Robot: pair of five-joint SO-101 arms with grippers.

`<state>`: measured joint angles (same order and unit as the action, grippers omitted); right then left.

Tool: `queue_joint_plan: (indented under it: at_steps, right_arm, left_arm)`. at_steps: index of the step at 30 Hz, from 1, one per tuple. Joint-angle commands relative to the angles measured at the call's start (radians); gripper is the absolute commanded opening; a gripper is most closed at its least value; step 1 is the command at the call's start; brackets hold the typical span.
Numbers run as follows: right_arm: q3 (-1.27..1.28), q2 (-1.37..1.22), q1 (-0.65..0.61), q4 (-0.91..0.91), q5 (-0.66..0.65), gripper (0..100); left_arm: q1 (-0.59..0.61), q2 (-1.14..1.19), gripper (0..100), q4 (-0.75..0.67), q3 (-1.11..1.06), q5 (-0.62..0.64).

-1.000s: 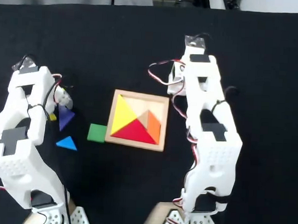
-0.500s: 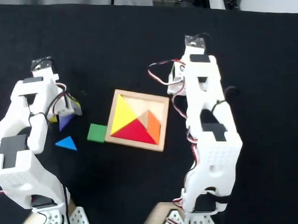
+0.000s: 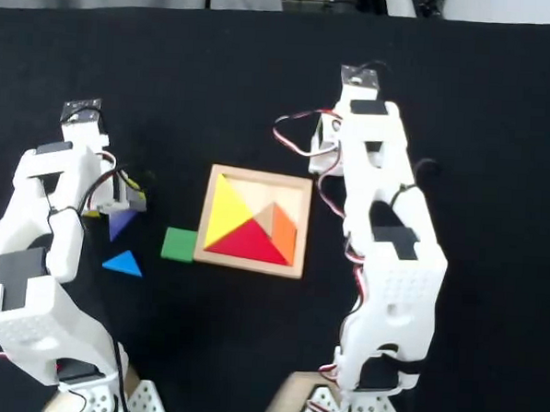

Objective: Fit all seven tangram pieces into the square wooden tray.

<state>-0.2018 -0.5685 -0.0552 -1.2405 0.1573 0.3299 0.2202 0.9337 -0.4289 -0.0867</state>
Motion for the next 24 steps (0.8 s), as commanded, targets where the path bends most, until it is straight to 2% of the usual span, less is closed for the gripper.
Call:
queue_joint_plan:
  at_steps: [1, 8, 16, 22, 24]
  right_arm:
    - [-0.027, 0.01, 0.002, 0.015, -0.008, 1.1]
    - [-0.027, 0.01, 0.002, 0.015, -0.008, 1.1]
    - [-0.027, 0.01, 0.002, 0.015, -0.008, 1.1]
    - [-0.027, 0.01, 0.002, 0.015, -0.008, 1.1]
    - [-0.027, 0.01, 0.002, 0.015, -0.008, 1.1]
  left_arm:
    - [-0.01, -0.044, 29, -0.006, -0.001, -0.014]
    - [-0.065, -0.038, 29, -0.005, 0.005, -0.008]
    - [-0.062, 0.055, 29, 0.109, 0.101, -0.006]
    - [-0.058, 0.077, 28, 0.109, 0.12, -0.002]
    - [-0.058, 0.077, 28, 0.104, 0.124, 0.035]
